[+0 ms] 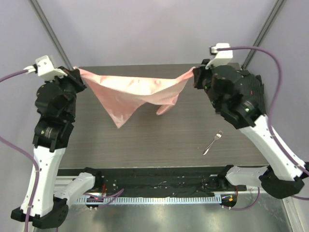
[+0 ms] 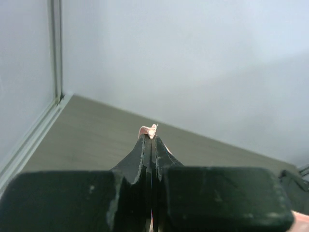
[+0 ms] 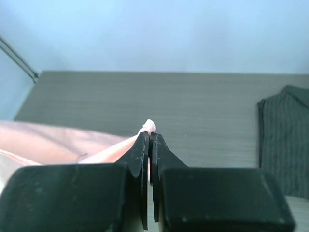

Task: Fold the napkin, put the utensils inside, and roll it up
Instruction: Flatten the napkin out

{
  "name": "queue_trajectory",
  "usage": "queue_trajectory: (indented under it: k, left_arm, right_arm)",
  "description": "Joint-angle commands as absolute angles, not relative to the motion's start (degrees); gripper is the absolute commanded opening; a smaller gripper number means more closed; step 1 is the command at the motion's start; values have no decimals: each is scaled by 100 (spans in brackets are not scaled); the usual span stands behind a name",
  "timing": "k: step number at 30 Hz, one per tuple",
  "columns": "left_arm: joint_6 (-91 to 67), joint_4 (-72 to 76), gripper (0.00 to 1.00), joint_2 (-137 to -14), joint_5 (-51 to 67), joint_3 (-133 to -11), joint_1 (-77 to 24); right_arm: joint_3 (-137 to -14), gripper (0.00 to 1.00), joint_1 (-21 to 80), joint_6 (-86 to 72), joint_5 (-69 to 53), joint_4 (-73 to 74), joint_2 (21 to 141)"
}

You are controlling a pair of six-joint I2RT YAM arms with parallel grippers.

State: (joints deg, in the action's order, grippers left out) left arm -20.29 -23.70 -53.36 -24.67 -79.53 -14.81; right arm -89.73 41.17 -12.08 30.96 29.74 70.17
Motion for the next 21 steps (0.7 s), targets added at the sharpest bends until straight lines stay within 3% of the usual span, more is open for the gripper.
queue_trajectory:
  k: [1,9,16,21]
  left_arm:
    - [-1679,-2021,1,-5063,-2040,-8551,-1450]
    - [-1837,-2495,0,-5999,-1477,-9411,-1450]
    - [-1679,-2892,0,-7880,-1626,-10203,-1354]
    - [-1591,-2672,0,-8910,-1477,-11037,-1073]
  right_arm:
    - [-9737,1,4122,-774,3165,3199,6654]
    - [-10458,1,3974,-238,3358,2998,7187]
    - [-10907,1,2436,-738,1715,2874,8662]
    - [-12249,1,1881,-782,1310,2865,9938]
